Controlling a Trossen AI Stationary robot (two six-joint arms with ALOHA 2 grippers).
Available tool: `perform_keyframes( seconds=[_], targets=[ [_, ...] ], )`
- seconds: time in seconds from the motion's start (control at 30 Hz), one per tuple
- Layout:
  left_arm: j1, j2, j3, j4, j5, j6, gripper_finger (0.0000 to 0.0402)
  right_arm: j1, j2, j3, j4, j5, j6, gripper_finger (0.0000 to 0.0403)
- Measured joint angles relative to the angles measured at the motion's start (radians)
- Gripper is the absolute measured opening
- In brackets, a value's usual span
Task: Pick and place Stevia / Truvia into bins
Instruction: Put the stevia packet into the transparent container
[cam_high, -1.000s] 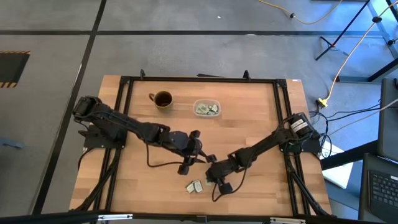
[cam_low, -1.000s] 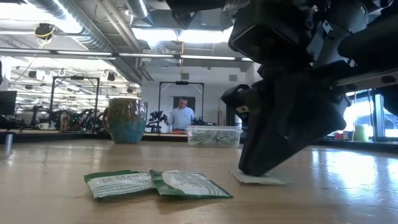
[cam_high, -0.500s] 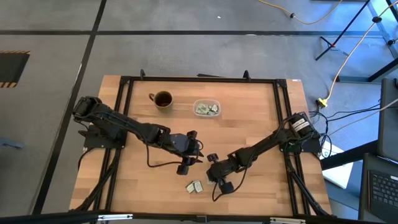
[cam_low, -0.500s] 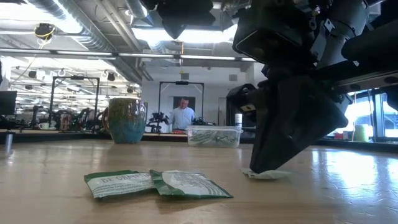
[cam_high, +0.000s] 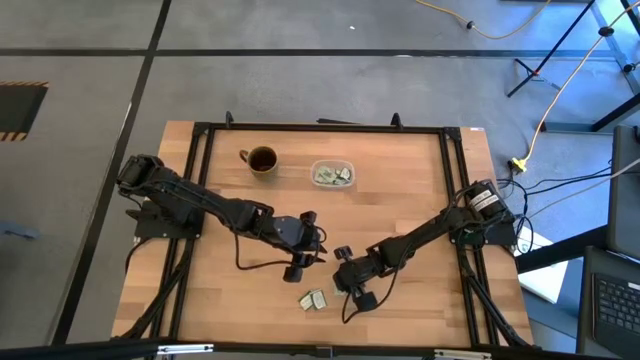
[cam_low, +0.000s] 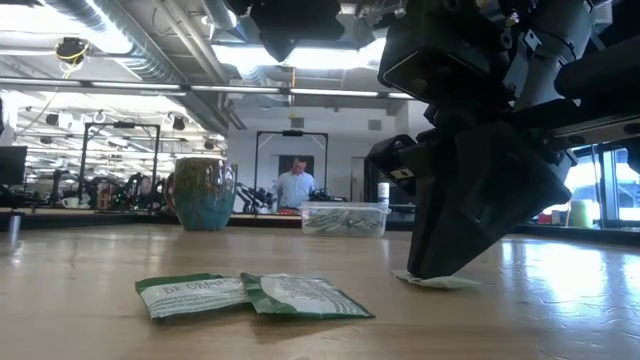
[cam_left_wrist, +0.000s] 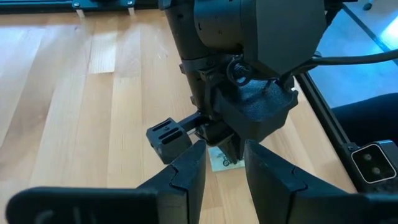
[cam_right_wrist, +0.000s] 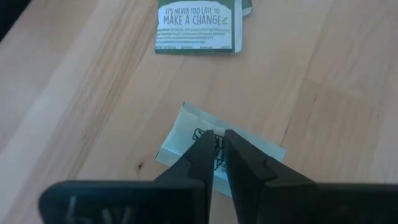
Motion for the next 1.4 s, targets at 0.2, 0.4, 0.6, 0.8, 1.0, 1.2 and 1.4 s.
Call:
perform_keyframes(
  seconds=[0.2,0.4,0.6,0.8,1.0,1.2,1.4],
  targets=[
    [0.0,0.0,0.0,0.0,0.0,0.0,0.0104,0.0,0.0,0.0,0.0,-0.001,0.005,0.0046],
    [0.0,0.0,0.0,0.0,0.0,0.0,0.0104,0.0,0.0,0.0,0.0,-0.005,0.029,0.0047],
    [0.0,0.0,0.0,-0.001,0.0,0.0,0.0104,-0.001,0.0,-0.001,0.006,-0.031,0.054,0.0047],
    [0.0,0.0,0.0,-0.001,0.0,0.0,0.0104,0.0,0.0,-0.001,0.008,-0.031,0.081,0.0047],
    [0.0,0.0,0.0,-0.001,0.003,0.0,0.0104,0.001,0.0,-0.001,0.008,-0.028,0.083,0.0049],
    [0.0,0.0,0.0,-0.001,0.01,0.0,0.0104,0.005,0.001,0.013,-0.009,-0.028,0.074,0.0074],
    [0.0,0.0,0.0,-0.001,0.01,0.0,0.0104,0.005,0.003,0.026,-0.033,-0.011,0.052,0.0081]
  ],
)
